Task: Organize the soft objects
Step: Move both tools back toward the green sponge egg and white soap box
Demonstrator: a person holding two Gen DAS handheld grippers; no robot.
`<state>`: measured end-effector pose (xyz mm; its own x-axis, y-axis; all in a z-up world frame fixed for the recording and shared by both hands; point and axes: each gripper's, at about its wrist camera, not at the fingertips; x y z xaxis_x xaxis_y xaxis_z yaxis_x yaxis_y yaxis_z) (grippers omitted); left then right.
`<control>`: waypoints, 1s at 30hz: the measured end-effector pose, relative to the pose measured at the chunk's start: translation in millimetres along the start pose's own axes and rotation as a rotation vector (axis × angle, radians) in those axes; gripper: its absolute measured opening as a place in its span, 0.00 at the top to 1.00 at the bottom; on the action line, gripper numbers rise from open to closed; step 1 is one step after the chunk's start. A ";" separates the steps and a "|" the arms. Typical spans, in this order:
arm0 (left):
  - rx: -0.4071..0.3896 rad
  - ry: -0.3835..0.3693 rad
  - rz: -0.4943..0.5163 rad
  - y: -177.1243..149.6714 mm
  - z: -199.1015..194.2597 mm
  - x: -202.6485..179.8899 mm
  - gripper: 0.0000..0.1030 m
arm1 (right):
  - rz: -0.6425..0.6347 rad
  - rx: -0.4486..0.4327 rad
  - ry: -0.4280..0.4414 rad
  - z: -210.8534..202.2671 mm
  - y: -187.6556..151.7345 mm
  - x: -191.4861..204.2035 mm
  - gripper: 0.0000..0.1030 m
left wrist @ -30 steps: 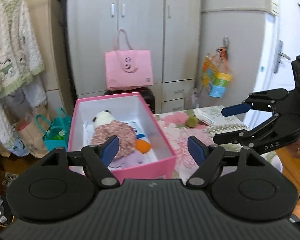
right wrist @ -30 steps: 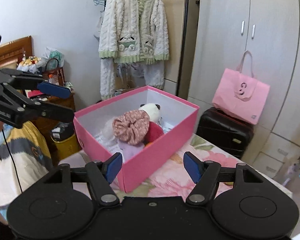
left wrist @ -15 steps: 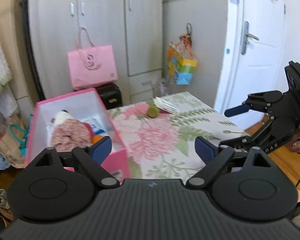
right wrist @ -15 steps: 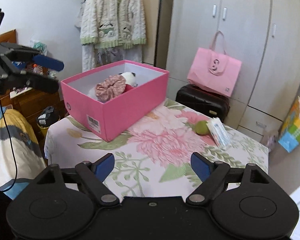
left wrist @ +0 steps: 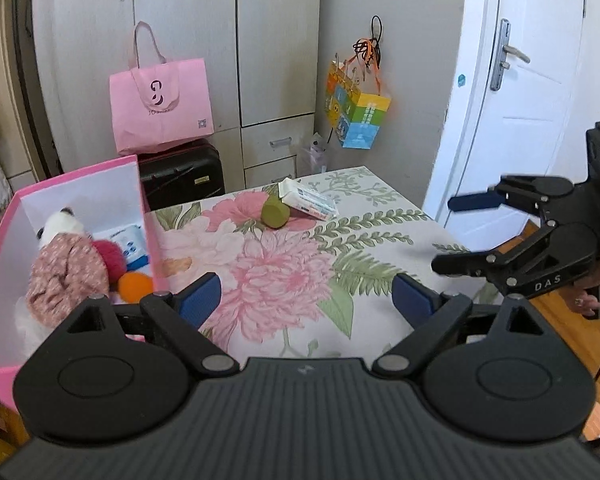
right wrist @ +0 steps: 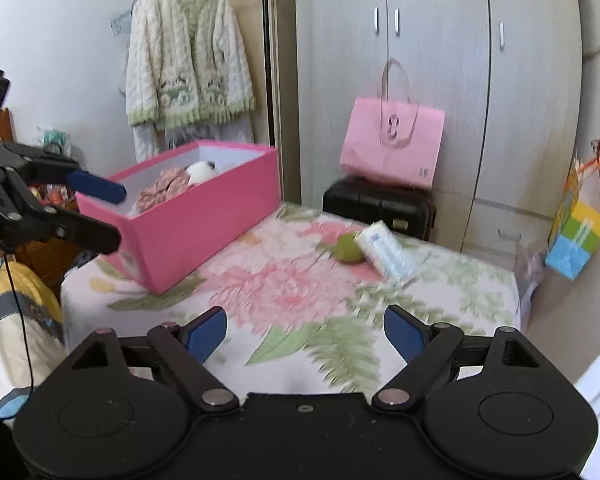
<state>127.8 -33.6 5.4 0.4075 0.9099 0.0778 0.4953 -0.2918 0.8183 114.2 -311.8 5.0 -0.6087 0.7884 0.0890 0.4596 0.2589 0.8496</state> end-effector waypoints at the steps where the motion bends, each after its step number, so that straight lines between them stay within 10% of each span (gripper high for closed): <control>1: 0.005 -0.002 0.003 2.2 6.0 -2.8 0.11 | -0.031 -0.010 -0.023 2.4 -1.2 -3.8 0.14; 6: -0.012 0.007 -0.007 10.9 35.5 -13.1 0.11 | -0.158 0.035 -0.128 24.5 -5.0 -27.5 0.14; 30: -0.016 0.169 0.003 18.6 205.5 -37.5 0.15 | -0.227 0.076 0.180 143.0 6.1 -146.9 0.19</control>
<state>279.4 -133.7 -99.3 0.2736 0.9461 0.1734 0.4814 -0.2907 0.8269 298.9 -346.2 -77.3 -0.8032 0.5957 -0.0028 0.3413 0.4640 0.8174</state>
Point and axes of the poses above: each gripper's, at about its wrist camera, not at the fingertips, and z roughly the way its jaws point, x to its left, y to its top, and after that the axes turned 12 degrees about y, right-handed
